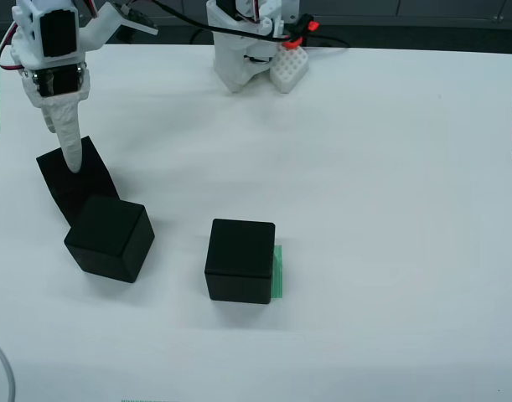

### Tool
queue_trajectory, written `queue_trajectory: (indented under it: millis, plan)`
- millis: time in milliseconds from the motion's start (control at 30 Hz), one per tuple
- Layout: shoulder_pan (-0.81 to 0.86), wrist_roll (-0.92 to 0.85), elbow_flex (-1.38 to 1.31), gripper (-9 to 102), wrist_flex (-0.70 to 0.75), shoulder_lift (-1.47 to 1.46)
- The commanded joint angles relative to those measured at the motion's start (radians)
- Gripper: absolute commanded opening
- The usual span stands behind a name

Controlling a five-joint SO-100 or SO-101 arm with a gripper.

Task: Stack 3 Blocks on the chosen place.

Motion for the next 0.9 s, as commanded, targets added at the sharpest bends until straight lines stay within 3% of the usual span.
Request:
queue_trajectory:
  millis: [0,867]
  plan:
    - [0.003,-0.006,-0.057,33,0.023,0.026]
    - [-0.092,0.031,0.0,34,-0.009,0.014]
